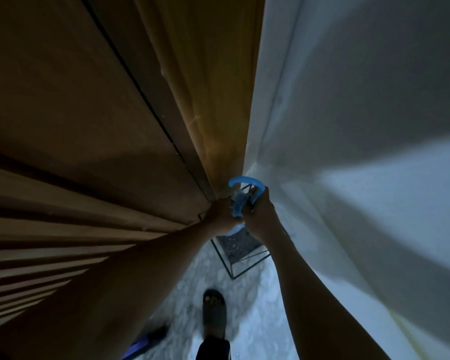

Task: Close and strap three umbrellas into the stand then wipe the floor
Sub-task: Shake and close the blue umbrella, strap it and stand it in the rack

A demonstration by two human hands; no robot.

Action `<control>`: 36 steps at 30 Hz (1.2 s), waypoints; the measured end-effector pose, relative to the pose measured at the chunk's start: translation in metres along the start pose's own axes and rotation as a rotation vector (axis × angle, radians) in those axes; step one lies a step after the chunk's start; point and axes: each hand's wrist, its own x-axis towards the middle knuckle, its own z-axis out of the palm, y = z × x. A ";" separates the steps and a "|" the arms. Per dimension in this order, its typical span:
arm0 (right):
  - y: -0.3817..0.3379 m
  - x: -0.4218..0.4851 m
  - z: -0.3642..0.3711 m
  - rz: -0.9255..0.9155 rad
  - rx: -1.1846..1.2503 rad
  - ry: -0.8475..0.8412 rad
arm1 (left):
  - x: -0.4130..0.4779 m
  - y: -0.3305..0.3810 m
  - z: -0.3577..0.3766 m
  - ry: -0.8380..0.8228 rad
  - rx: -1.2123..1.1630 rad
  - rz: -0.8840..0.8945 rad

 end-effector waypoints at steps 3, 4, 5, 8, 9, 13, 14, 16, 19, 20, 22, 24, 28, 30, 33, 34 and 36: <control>0.010 0.011 0.005 0.055 0.008 0.004 | 0.013 -0.012 0.005 -0.064 0.010 0.005; 0.014 0.014 0.008 0.069 0.004 0.019 | 0.016 -0.016 0.006 -0.055 0.024 0.003; 0.017 0.015 0.010 0.083 -0.008 0.046 | 0.018 -0.018 0.008 -0.040 0.036 0.003; 0.026 0.018 0.015 0.074 -0.014 0.176 | 0.025 -0.020 0.012 0.005 0.050 0.010; 0.028 0.019 0.016 0.065 -0.030 0.218 | 0.027 -0.021 0.014 0.007 0.043 0.010; 0.030 0.031 0.019 0.106 -0.101 0.289 | 0.037 -0.028 0.019 -0.053 0.096 -0.003; 0.029 0.033 0.021 0.121 -0.088 0.296 | 0.037 -0.027 0.020 -0.040 0.058 -0.012; 0.026 0.037 0.022 0.138 -0.052 0.319 | 0.038 -0.025 0.019 0.011 0.023 0.014; 0.019 0.037 0.021 0.125 0.009 0.355 | 0.040 -0.019 0.018 0.008 0.080 0.098; 0.018 0.037 0.021 0.104 0.014 0.358 | 0.042 -0.018 0.018 -0.001 0.100 0.116; 0.019 0.037 0.021 0.089 0.011 0.332 | 0.044 -0.019 0.019 0.005 0.089 0.137; 0.022 0.038 0.022 0.117 0.069 0.308 | 0.045 -0.020 0.019 0.026 0.065 0.112; 0.023 0.032 0.023 0.171 0.077 0.338 | 0.044 -0.023 0.019 0.002 0.090 0.086; 0.021 0.023 0.021 0.197 0.052 0.337 | 0.039 -0.021 0.016 0.009 0.084 0.061; 0.012 0.004 0.015 0.211 0.036 0.315 | 0.023 -0.012 0.006 -0.004 0.030 0.026; 0.005 -0.004 0.011 0.201 0.021 0.313 | 0.015 -0.008 0.001 0.003 0.013 0.023; -0.004 -0.014 0.006 0.181 -0.002 0.300 | 0.005 0.000 -0.007 0.029 -0.071 -0.003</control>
